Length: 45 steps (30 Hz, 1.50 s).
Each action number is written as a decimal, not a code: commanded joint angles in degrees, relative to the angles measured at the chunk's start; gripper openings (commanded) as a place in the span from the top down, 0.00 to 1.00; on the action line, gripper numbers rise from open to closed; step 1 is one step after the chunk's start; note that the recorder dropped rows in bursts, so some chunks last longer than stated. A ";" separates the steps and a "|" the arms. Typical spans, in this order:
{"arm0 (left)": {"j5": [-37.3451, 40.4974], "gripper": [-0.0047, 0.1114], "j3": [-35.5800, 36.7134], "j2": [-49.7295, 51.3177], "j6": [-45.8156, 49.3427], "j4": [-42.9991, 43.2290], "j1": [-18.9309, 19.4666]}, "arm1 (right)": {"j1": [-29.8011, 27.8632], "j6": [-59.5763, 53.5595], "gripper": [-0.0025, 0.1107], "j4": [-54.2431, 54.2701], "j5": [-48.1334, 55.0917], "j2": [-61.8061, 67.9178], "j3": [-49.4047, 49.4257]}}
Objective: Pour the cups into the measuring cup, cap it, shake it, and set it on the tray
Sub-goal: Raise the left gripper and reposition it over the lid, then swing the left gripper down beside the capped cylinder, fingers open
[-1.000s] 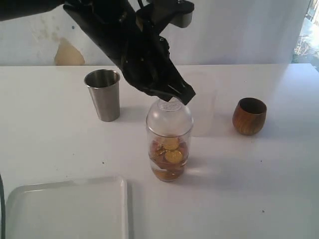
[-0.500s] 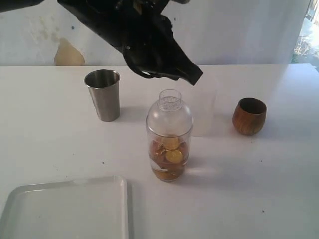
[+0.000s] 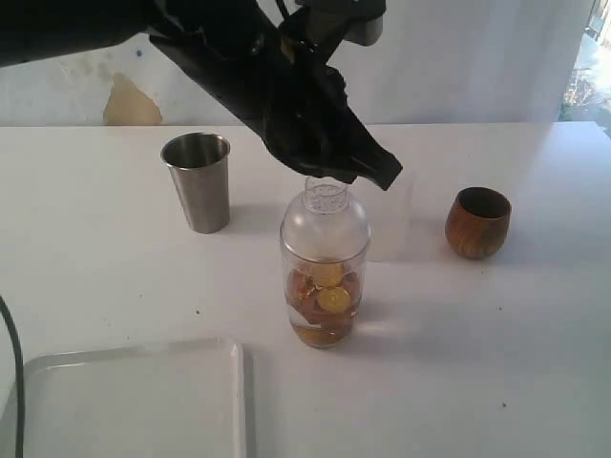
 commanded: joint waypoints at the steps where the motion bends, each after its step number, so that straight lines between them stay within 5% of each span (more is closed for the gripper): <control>1: 1.37 0.96 -0.24 -0.23 0.12 -0.82 -0.18 | 0.29 0.23 0.98 0.01 -0.06 -0.37 0.38; 15: 0.62 0.96 -0.24 0.24 1.01 -1.02 -0.18 | 0.29 0.23 0.98 0.01 -0.06 -0.37 0.38; 23: -8.14 0.96 1.43 -4.93 2.44 -1.02 -0.28 | 0.29 0.23 0.98 0.01 -0.06 -0.37 0.38; 33: -52.02 0.96 30.22 -21.07 2.97 -1.06 -4.13 | 0.29 0.23 0.98 0.01 -0.06 -0.37 0.38; 45: -71.43 0.96 59.55 -31.67 -0.42 -0.91 -4.53 | 0.29 0.23 0.98 0.01 -0.06 -0.37 0.38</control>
